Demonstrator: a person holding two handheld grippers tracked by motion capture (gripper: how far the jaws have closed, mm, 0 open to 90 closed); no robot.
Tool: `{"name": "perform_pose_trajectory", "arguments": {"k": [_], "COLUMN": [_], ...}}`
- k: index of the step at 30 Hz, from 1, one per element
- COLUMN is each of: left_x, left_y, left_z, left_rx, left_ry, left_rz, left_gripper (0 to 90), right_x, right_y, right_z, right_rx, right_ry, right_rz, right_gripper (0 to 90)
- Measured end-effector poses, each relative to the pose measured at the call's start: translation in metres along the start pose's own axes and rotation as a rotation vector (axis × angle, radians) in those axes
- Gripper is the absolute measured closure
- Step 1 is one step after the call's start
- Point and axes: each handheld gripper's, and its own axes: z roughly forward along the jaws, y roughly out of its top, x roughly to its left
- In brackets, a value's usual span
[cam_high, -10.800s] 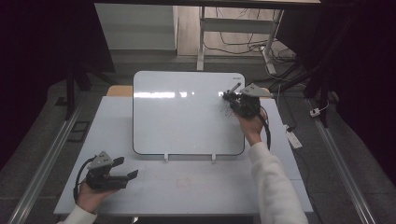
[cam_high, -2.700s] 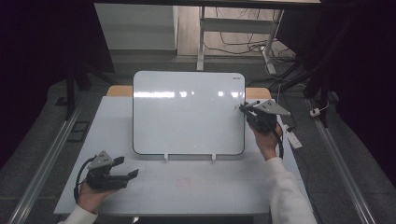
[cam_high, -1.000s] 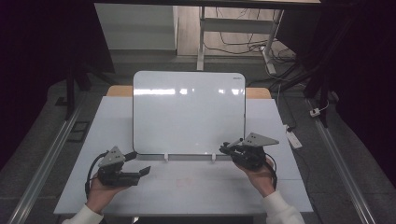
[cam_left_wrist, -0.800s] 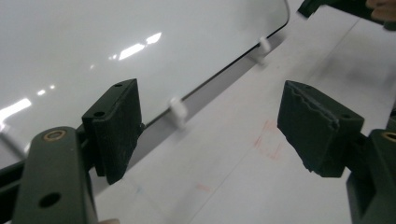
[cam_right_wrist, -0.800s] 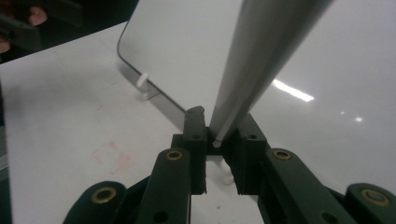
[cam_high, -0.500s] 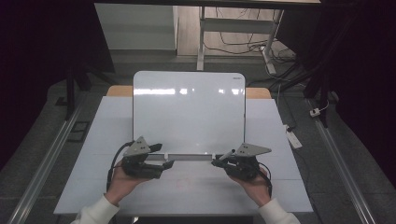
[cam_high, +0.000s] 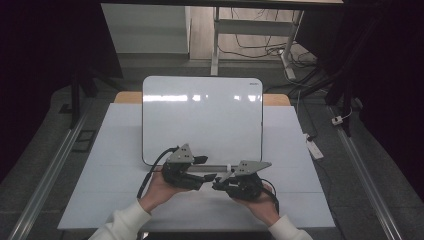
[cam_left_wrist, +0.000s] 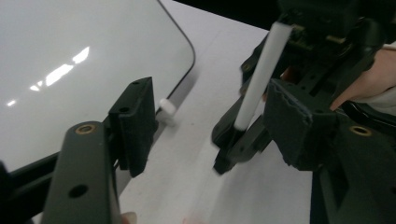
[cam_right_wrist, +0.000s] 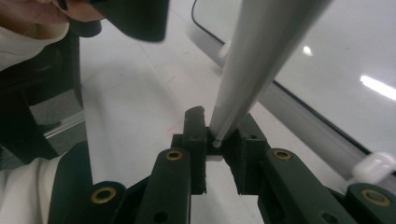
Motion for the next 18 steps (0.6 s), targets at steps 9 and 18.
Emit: {"name": "perform_pose_trajectory", "arguments": {"k": [9, 18], "left_x": [-0.004, -0.006], "left_y": [0.008, 0.009], "left_z": [0.016, 0.02], "left_rx": [0.006, 0.011], "left_ry": [-0.123, -0.112], "left_rz": [0.036, 0.078], "left_gripper": [52.4, 80.7], "right_x": [0.003, 0.005], "right_y": [0.001, 0.002], "right_z": [0.011, 0.013], "right_rx": [0.027, 0.035], "right_ry": [0.041, 0.058], "right_rz": [0.01, 0.013], "right_gripper": [77.6, 76.7]}}
